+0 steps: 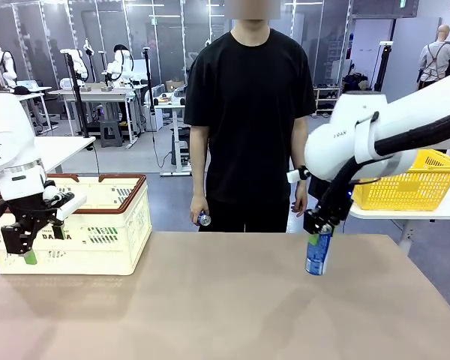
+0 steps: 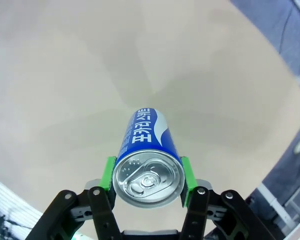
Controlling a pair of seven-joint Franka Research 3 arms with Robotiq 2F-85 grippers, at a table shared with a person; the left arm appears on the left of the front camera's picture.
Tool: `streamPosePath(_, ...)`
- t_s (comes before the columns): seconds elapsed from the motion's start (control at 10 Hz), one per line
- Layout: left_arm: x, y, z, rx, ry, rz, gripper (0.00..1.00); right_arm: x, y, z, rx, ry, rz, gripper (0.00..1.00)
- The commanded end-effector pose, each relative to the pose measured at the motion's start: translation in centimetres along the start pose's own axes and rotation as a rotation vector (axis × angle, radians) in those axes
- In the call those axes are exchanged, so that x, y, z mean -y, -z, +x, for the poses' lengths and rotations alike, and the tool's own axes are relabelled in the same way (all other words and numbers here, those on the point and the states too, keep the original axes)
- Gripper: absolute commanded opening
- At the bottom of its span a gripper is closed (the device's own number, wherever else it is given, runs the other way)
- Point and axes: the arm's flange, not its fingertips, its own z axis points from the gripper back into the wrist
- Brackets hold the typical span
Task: Place the drinks into the Shopping basket.
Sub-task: Pick up one drink and place it into the Shopping basket.
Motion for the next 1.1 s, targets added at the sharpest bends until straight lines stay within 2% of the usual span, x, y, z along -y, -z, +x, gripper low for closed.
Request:
streamPosePath(0.0,0.3,-0.3,0.0,-0.002,-0.007,-0.002,1.0,-2.7,-2.2,2.5,0.017,-0.071,-0.03,0.23)
streamPosePath(0.3,0.3,-0.3,0.0,-0.002,-0.007,-0.002,1.0,-8.8,-3.9,5.7,0.02,-0.227,-0.042,0.23)
streamPosePath(0.6,0.3,-0.3,0.0,-0.002,-0.007,-0.002,1.0,-13.6,-2.4,6.8,0.012,-0.339,-0.041,0.23)
streamPosePath(1.0,0.3,-0.3,0.0,-0.002,-0.007,-0.002,1.0,-16.3,1.0,7.2,-0.01,-0.395,-0.057,0.23)
